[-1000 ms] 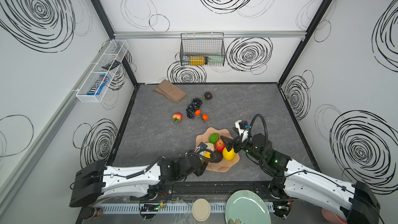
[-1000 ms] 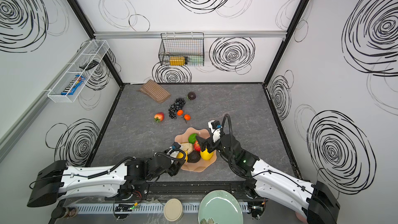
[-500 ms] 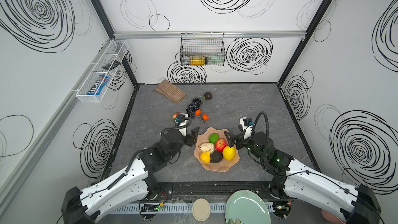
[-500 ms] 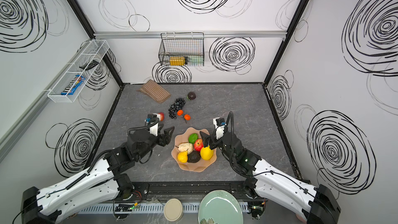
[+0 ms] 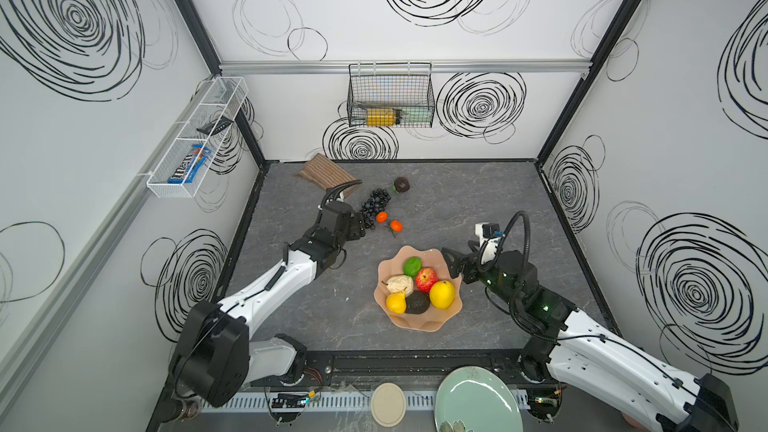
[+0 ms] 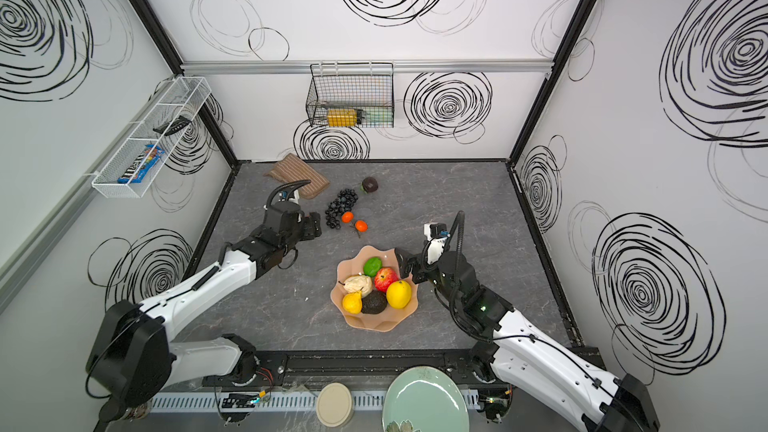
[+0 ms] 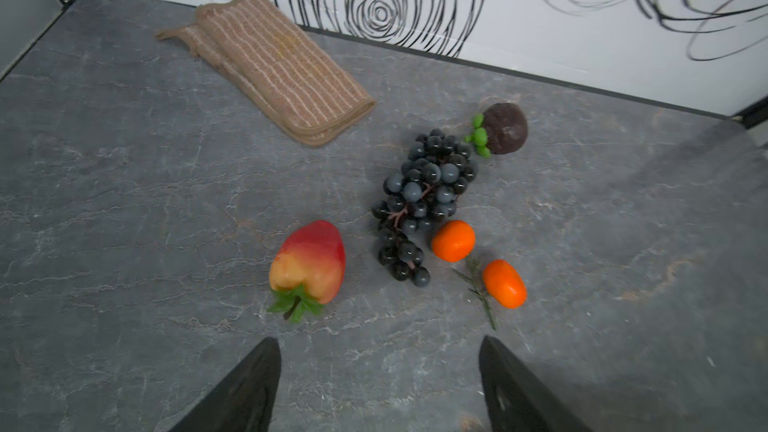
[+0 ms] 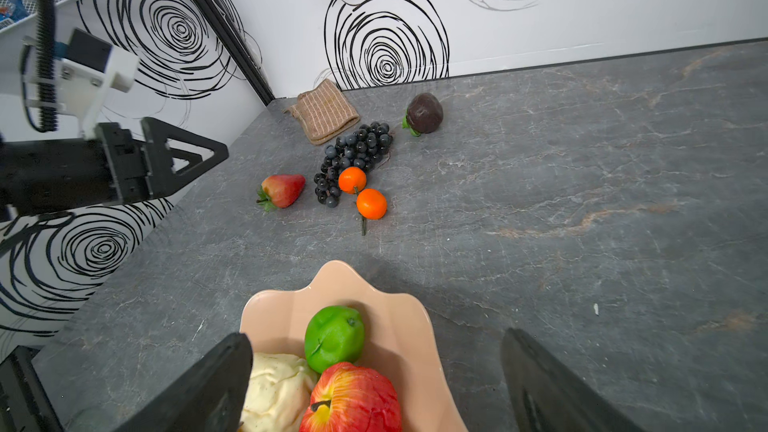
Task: Place and organize the fake fruits in the fruit bowl
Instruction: 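Open the left gripper and move it to the red mango on the table, then lower the left gripper around the red mango and close on it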
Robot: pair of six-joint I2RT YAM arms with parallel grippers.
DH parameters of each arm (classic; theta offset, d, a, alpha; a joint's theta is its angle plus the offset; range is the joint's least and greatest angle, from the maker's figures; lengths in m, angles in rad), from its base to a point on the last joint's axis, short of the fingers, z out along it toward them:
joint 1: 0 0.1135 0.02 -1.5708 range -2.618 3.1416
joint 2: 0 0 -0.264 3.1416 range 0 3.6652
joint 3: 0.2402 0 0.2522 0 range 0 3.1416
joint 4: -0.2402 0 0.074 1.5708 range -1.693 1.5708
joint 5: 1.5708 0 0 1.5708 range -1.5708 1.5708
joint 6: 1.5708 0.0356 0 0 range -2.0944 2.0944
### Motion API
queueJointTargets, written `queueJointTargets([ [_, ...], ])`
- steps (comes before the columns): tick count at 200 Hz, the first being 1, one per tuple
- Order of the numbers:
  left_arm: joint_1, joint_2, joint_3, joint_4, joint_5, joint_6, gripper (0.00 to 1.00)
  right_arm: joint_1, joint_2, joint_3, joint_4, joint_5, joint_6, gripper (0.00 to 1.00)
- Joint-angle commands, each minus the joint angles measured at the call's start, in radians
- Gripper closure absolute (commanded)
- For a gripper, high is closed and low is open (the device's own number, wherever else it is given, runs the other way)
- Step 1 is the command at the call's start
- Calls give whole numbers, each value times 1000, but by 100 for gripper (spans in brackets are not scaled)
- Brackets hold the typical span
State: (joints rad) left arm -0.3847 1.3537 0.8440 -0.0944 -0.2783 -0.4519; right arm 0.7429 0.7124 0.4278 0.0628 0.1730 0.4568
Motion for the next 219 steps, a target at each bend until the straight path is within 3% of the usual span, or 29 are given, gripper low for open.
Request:
queueJointTargets([
  [1, 48, 114, 88, -37, -31, 46, 18, -19, -18, -10, -18, -47, 36, 3],
  [67, 127, 451, 346, -218, 82, 143, 12, -55, -65, -38, -52, -84, 46, 3],
  [114, 150, 583, 459, -302, 144, 167, 18, -75, -89, -54, -62, -95, 44, 3],
  [169, 131, 543, 420, -269, 266, 140, 24, -91, -82, -65, -51, -107, 45, 3],
  [192, 122, 491, 379, -234, 300, 115, 21, -93, -79, -76, -26, -114, 45, 3],
  [219, 148, 479, 369, -232, 240, 94, 13, -96, -76, -84, -8, -120, 48, 3],
])
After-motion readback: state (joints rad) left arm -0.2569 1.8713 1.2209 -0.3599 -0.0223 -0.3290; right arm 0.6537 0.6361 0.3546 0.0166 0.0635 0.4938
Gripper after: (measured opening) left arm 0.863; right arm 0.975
